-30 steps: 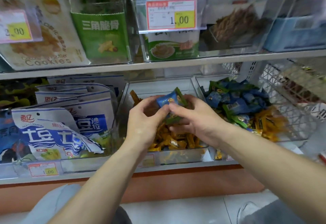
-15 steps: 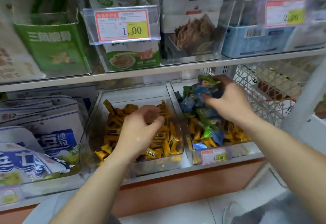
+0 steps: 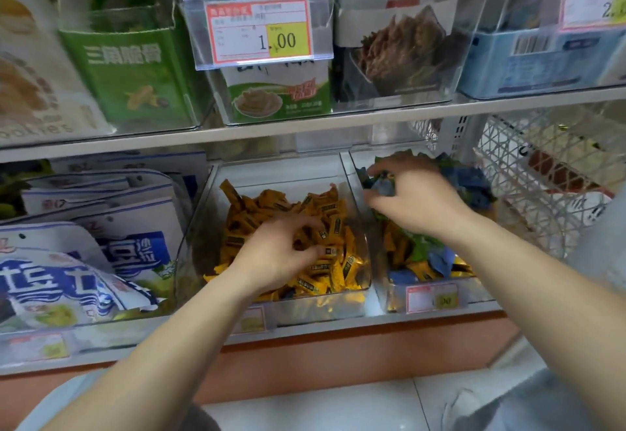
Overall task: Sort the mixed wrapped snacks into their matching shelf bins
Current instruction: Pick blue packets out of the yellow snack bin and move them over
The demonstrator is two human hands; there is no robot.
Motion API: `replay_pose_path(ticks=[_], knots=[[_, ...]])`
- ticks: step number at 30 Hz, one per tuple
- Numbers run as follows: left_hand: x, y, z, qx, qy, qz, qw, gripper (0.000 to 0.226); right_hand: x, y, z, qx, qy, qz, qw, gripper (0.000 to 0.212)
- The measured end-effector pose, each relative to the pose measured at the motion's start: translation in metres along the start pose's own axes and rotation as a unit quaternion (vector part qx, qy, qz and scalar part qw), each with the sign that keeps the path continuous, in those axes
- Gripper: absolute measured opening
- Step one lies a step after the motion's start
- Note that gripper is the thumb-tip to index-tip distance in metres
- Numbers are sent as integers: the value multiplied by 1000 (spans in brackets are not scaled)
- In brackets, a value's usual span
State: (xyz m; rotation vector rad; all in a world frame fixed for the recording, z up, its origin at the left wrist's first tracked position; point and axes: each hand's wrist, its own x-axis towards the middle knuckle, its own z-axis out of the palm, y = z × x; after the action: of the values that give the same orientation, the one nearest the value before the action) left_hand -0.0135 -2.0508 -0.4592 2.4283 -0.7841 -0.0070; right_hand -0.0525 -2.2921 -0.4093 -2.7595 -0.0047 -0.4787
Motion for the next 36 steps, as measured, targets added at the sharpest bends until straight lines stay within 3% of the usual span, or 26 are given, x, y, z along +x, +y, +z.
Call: replay_pose_path(ticks=[4, 7, 10, 14, 18, 20, 23, 25, 28, 32, 36], knots=[[25, 15, 24, 6, -111, -6, 994, 74, -9, -14, 24, -30, -66, -68, 995, 64], [34, 10, 34, 121, -206, -26, 971, 102, -13, -6, 39, -57, -121, -56, 989, 77], [36, -5, 22, 195, -210, -16, 958, 91, -13, -4, 42, -34, -146, -38, 988, 85], [37, -28, -16, 167, -218, -39, 961, 79, -15, -5, 44, -26, -133, -39, 990, 84], [32, -41, -46, 279, -260, -50, 923, 71, -17, -4, 46, -34, -123, -50, 991, 77], [29, -35, -51, 268, -224, -29, 937, 65, -17, -4, 47, -39, -115, -57, 991, 73], [25, -13, -34, 137, -106, 75, 982, 38, -19, -5, 48, -38, -107, -59, 992, 71], [26, 0, -13, 60, -155, 82, 983, 35, -19, -6, 47, -39, -105, -60, 992, 71], [31, -2, 12, 28, -262, 24, 964, 38, -18, -5, 47, -39, -104, -61, 992, 70], [39, -11, 25, 137, -288, 25, 947, 45, -17, -3, 47, -37, -109, -59, 992, 70], [43, -12, 17, 176, -285, 30, 942, 47, -17, -2, 45, -33, -109, -67, 991, 69]])
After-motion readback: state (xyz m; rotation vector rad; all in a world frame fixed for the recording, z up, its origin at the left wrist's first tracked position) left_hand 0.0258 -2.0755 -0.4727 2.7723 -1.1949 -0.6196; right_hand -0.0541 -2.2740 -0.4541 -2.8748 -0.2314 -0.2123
